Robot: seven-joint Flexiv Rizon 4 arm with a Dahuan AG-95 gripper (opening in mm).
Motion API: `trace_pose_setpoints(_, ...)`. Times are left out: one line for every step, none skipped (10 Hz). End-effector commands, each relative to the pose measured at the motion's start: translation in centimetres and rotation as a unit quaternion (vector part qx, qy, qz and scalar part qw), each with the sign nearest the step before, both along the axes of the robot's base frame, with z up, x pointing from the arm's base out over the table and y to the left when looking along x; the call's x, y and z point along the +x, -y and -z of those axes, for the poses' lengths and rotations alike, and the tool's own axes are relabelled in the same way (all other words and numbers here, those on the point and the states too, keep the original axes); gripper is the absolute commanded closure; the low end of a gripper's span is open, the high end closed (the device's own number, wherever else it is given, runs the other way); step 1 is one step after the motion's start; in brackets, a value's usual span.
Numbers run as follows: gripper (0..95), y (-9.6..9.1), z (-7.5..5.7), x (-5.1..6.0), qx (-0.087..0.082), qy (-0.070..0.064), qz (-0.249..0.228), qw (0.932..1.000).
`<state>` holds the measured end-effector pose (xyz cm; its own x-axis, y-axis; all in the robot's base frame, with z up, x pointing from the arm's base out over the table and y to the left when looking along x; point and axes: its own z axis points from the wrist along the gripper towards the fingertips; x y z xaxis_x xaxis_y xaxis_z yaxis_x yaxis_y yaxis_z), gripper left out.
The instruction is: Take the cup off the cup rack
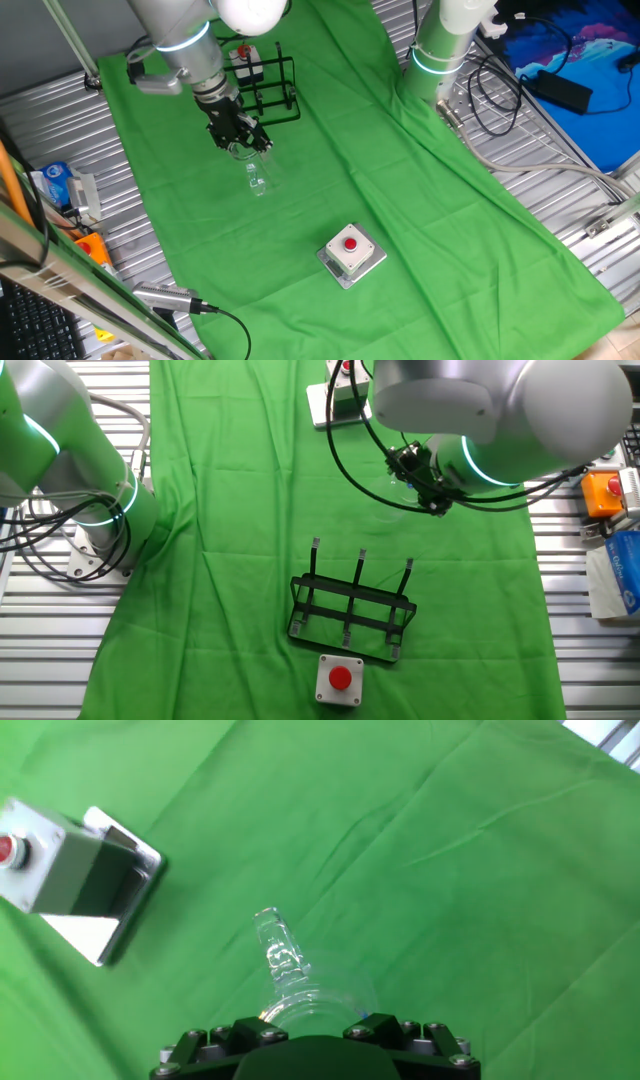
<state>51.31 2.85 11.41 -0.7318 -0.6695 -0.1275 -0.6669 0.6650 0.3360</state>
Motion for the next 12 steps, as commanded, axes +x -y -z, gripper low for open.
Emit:
trace_pose_setpoints(95.0, 0.0, 0.2, 0.1, -0.006, -0.002, 0.002, 1.0)
trace_pose_setpoints(95.0, 0.1, 0.4, 0.1, -0.007, -0.002, 0.003, 1.0)
trace_pose_setpoints(95.0, 0.3, 0.8, 0.2, -0.003, -0.001, 0.003, 1.0)
trace_pose_setpoints(95.0, 0.5, 1.4, 0.3, 0.0, 0.004, 0.004, 1.0)
trace_pose_setpoints(95.0, 0.6, 1.7, 0.4, -0.001, 0.005, 0.005, 1.0)
trace_pose_setpoints(95.0, 0.7, 2.0, 0.5, -0.001, 0.006, 0.004, 1.0)
trace_pose_setpoints(95.0, 0.8, 2.2, 0.5, -0.003, -0.004, 0.009, 0.9999)
trace_pose_setpoints(95.0, 0.8, 2.2, 0.5, -0.005, -0.002, 0.009, 0.9999)
trace_pose_setpoints(76.0, 0.7, 2.1, 0.5, 0.002, 0.003, 0.005, 1.0)
trace_pose_setpoints(19.0, 0.7, 2.0, 0.4, 0.005, 0.013, -0.006, 0.9999)
trace_pose_setpoints(19.0, 0.7, 2.0, 0.4, 0.005, 0.013, -0.008, 0.9999)
trace_pose_setpoints(0.0, 0.7, 1.9, 0.4, 0.003, 0.018, -0.009, 0.9998)
